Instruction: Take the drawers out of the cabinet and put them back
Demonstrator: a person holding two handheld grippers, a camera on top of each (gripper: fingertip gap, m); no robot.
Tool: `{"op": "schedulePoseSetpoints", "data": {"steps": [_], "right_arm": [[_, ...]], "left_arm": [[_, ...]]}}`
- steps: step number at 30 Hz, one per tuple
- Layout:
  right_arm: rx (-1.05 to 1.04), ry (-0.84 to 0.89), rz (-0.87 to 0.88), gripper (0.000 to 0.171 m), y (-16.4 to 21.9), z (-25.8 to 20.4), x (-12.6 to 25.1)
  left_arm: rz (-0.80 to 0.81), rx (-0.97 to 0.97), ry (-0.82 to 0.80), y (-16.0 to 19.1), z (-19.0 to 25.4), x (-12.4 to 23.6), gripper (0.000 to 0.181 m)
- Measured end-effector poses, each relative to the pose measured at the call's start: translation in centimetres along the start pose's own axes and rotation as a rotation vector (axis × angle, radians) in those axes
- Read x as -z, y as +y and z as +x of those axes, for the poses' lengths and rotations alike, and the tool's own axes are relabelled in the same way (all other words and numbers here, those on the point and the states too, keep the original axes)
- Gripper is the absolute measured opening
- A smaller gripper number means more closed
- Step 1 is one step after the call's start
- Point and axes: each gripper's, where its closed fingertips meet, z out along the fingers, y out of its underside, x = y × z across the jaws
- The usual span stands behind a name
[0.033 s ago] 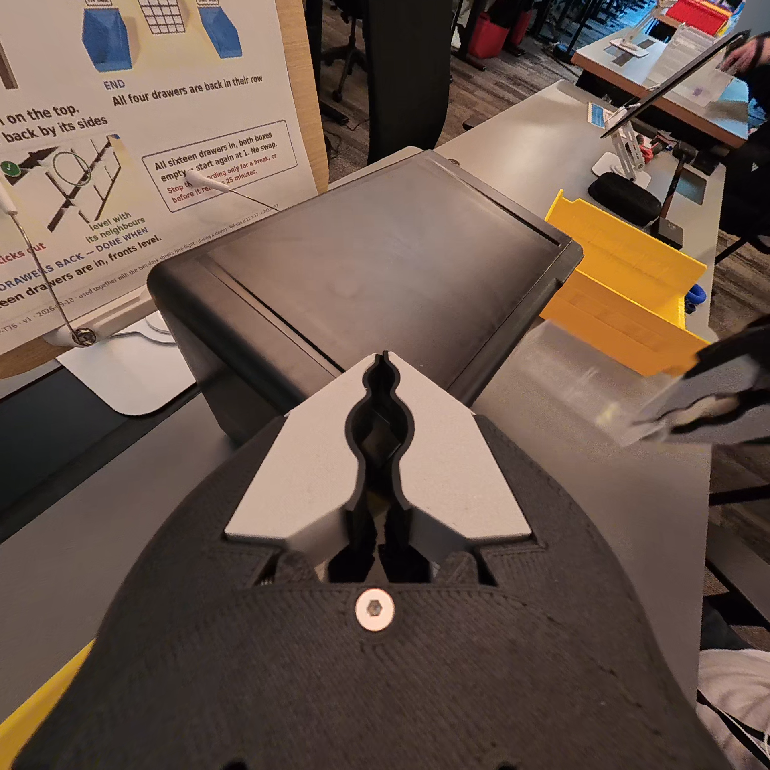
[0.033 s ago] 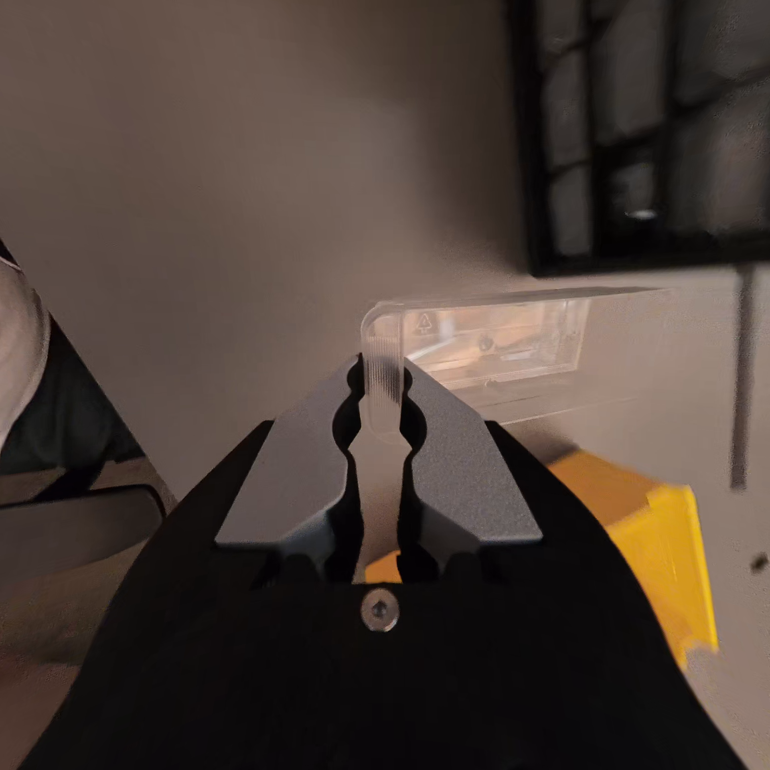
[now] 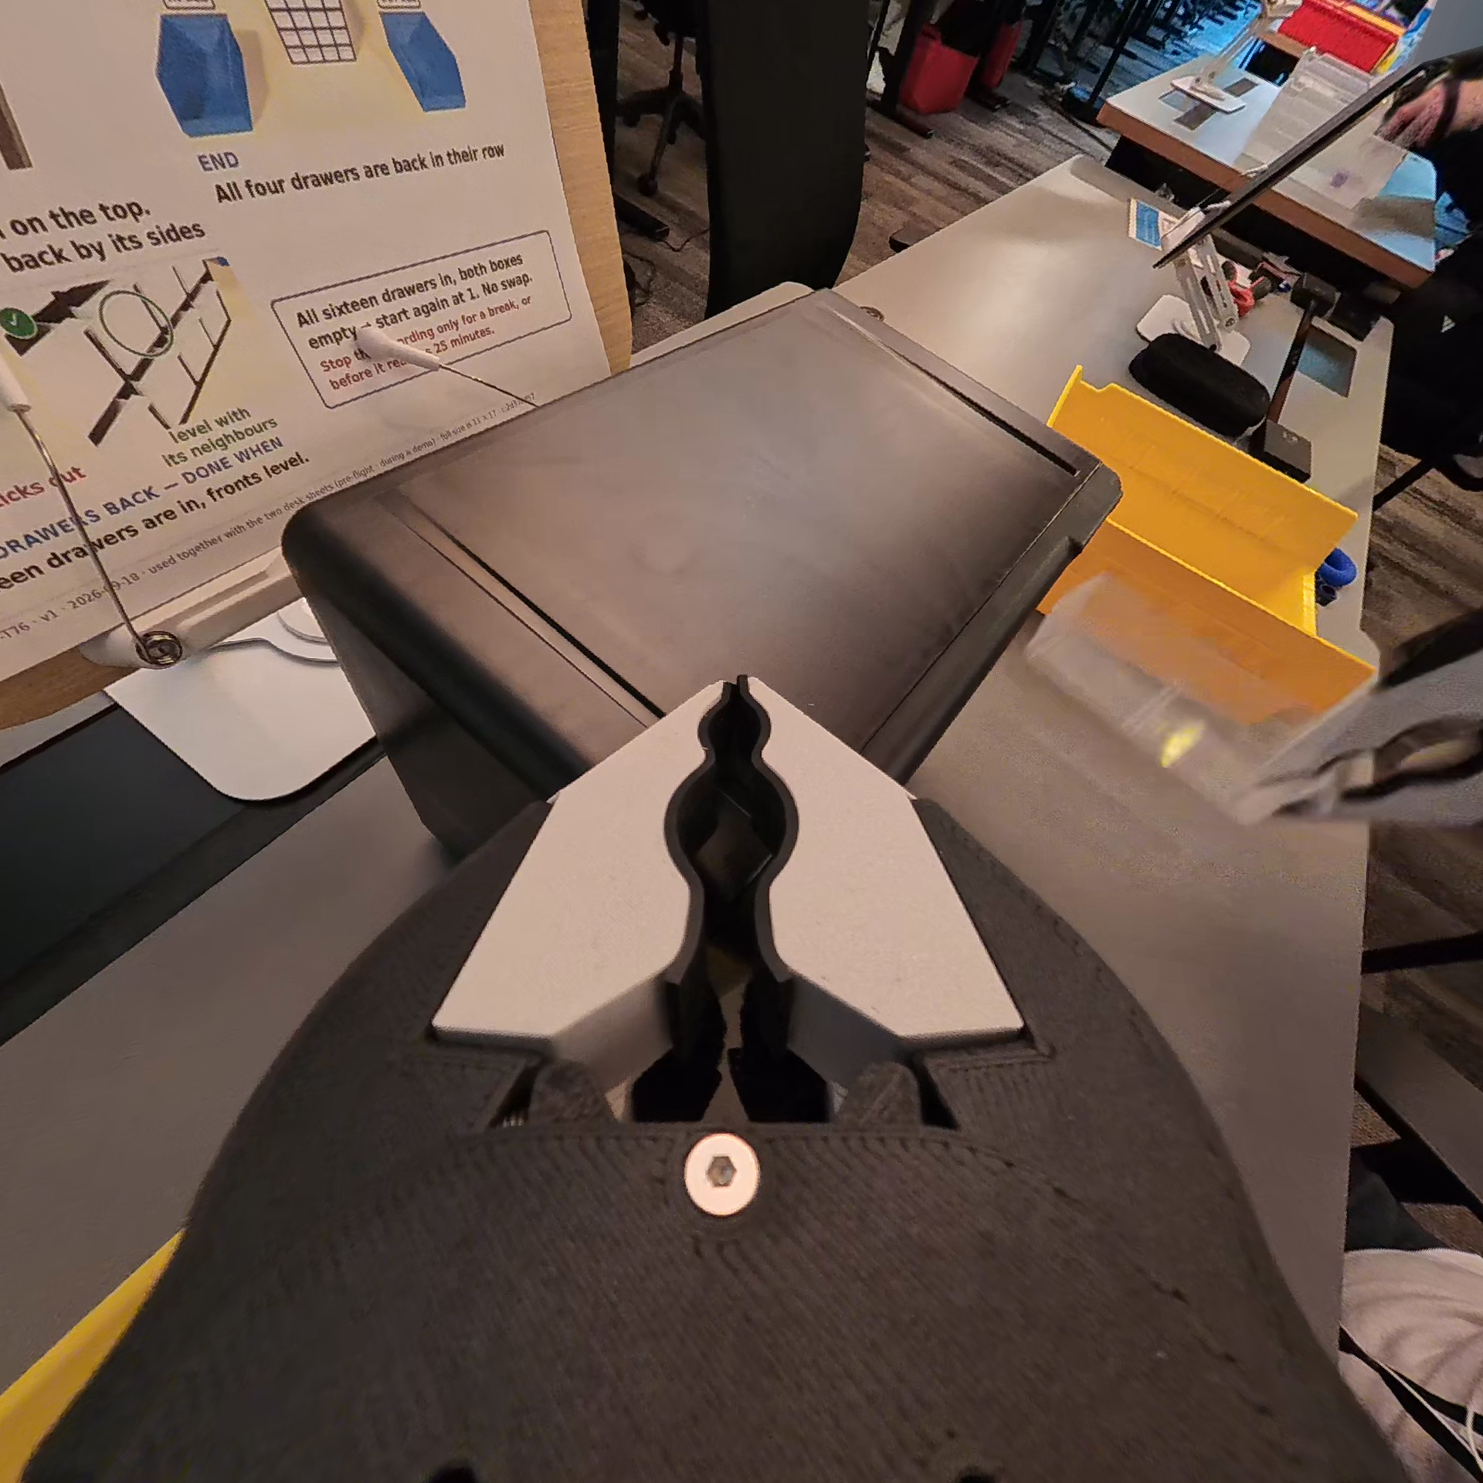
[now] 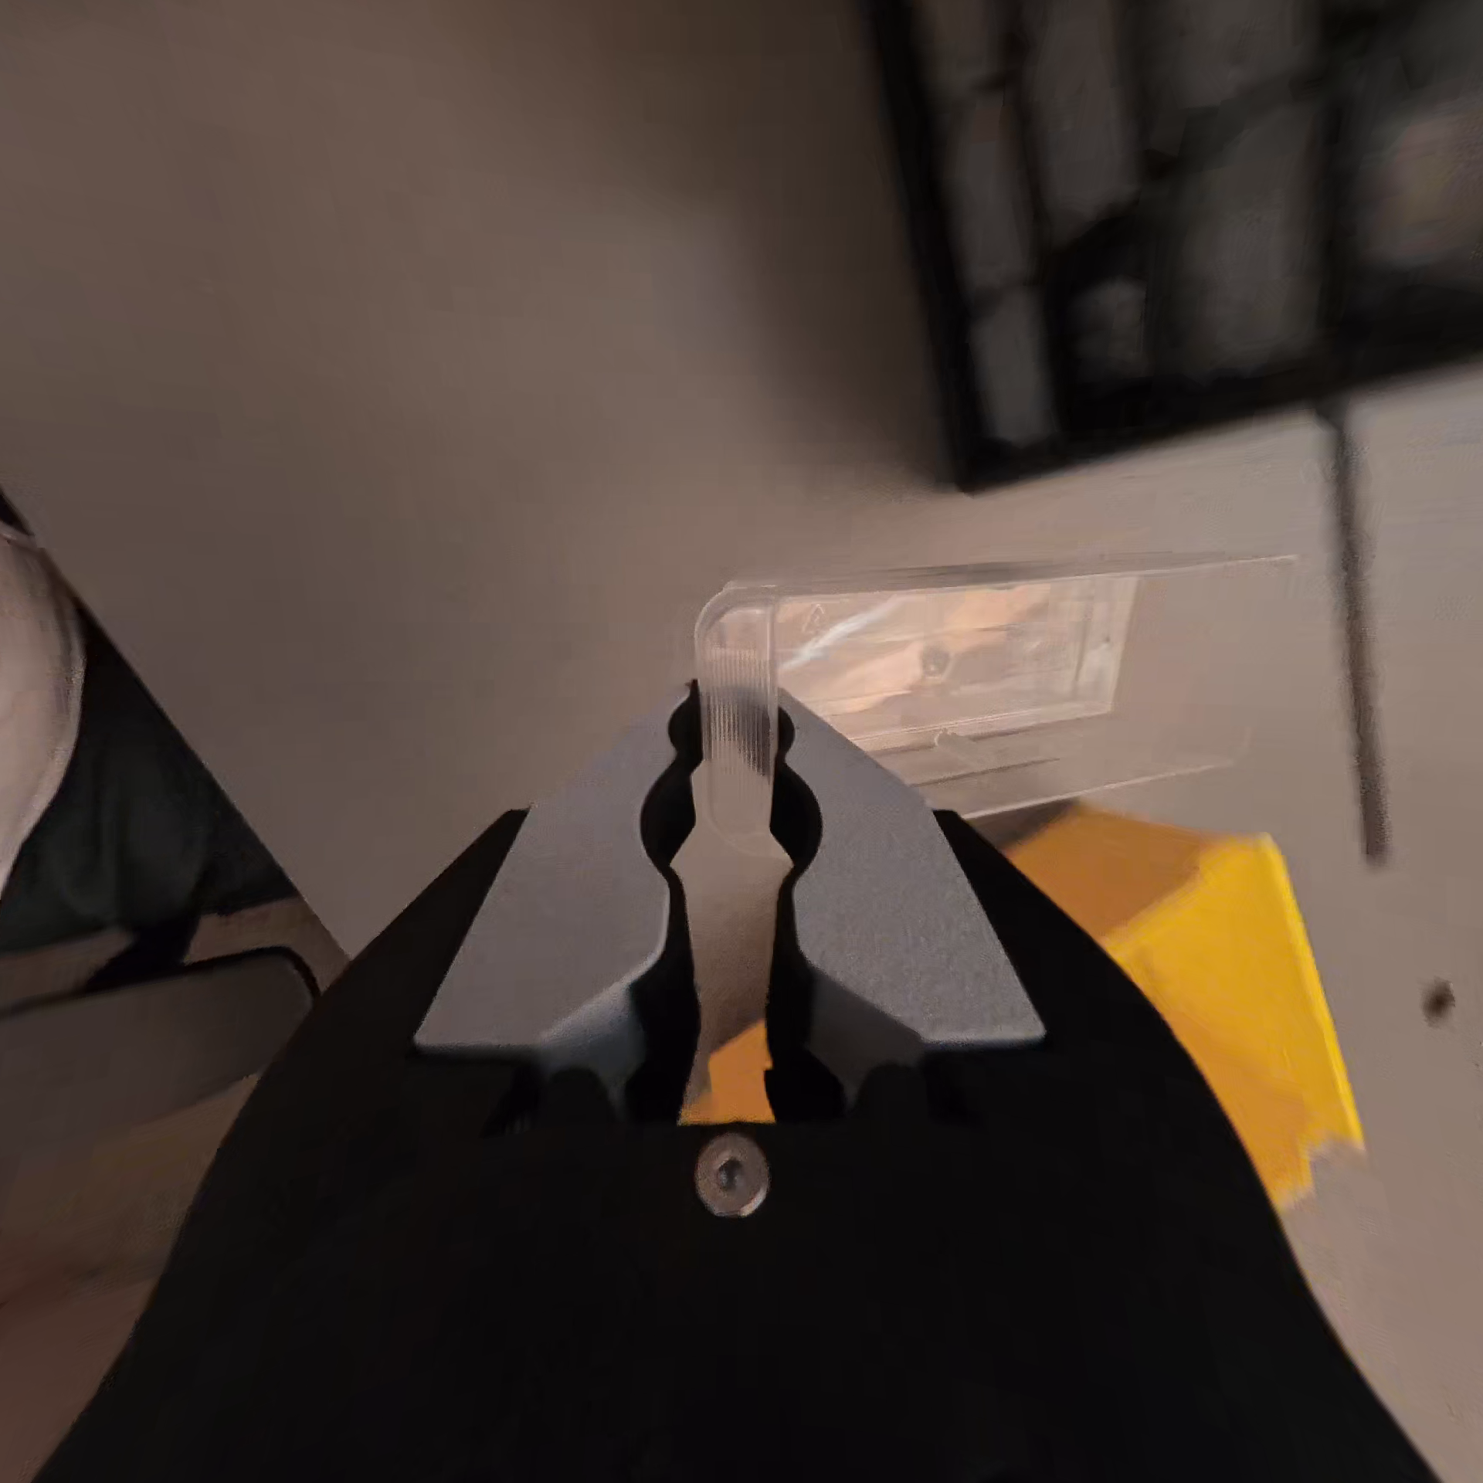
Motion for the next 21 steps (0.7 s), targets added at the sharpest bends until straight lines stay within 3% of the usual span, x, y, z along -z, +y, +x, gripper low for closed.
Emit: {"op": "schedulePoseSetpoints", "data": {"steps": [3, 5, 9, 13, 21], "right_arm": [[-0.302, 0.194, 0.08, 0.011, 4.2, 5.7, 7.1], [-0.532, 0.214, 0.07, 0.01, 8.6, 9.5, 8.2], [-0.848, 0.045, -0.003, 0.01, 15.5, 13.3, 3.2], [-0.937, 0.043, -0.146, 0.011, 19.5, 15.5, -2.8], [-0.891, 0.014, -0.276, 0.011, 20.2, 17.8, -9.8]], "left_arm": [[0.001, -0.002, 0.0, 0.0, 0.0, 0.0, 0.0], [0.001, -0.003, 0.0, 0.0, 0.0, 0.0, 0.0], [0.002, -0.003, -0.001, 0.0, 0.0, 0.0, 0.0], [-0.001, -0.001, -0.006, 0.0, 0.0, 0.0, 0.0], [-0.005, -0.007, -0.016, 0.0, 0.0, 0.0, 0.0]]}}
